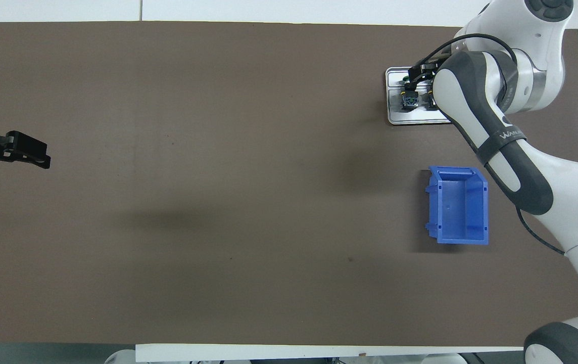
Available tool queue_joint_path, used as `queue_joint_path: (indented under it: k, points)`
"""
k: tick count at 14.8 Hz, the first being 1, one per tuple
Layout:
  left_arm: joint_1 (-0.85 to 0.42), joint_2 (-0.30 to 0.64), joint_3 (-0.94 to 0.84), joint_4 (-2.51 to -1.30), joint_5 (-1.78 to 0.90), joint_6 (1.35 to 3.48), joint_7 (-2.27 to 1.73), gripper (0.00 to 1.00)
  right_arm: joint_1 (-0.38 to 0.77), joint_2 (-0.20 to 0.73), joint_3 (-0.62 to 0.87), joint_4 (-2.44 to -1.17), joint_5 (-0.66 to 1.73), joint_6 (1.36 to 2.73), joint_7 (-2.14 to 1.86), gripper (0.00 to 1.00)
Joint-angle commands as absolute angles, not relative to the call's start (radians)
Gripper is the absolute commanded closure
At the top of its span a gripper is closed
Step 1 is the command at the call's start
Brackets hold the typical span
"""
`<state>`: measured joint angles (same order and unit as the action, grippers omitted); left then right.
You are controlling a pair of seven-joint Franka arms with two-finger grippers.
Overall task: Place and press button with both arms
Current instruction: 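Grasp a black-and-green button part in the tray with the right gripper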
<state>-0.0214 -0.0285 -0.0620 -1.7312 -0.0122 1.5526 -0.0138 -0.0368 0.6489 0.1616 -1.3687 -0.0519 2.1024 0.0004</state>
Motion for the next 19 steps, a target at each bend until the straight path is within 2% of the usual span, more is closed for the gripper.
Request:
queue_joint_path:
  k: [1,14,19]
  points:
    - [-0.015,-0.028,-0.061,-1.723,-0.02,1.555,-0.002,0.0,0.004,0.702,0.16,-1.339,-0.071,2.157,0.07,0.11]
    - [-0.017,-0.028,-0.061,-1.723,-0.02,1.555,-0.002,0.0,0.014,0.712,0.129,-1.341,-0.117,2.187,0.081,0.12]
    - [-0.017,-0.028,-0.061,-1.723,-0.02,1.555,-0.002,0.0,0.023,0.747,0.129,-1.344,-0.114,2.241,0.083,0.13]
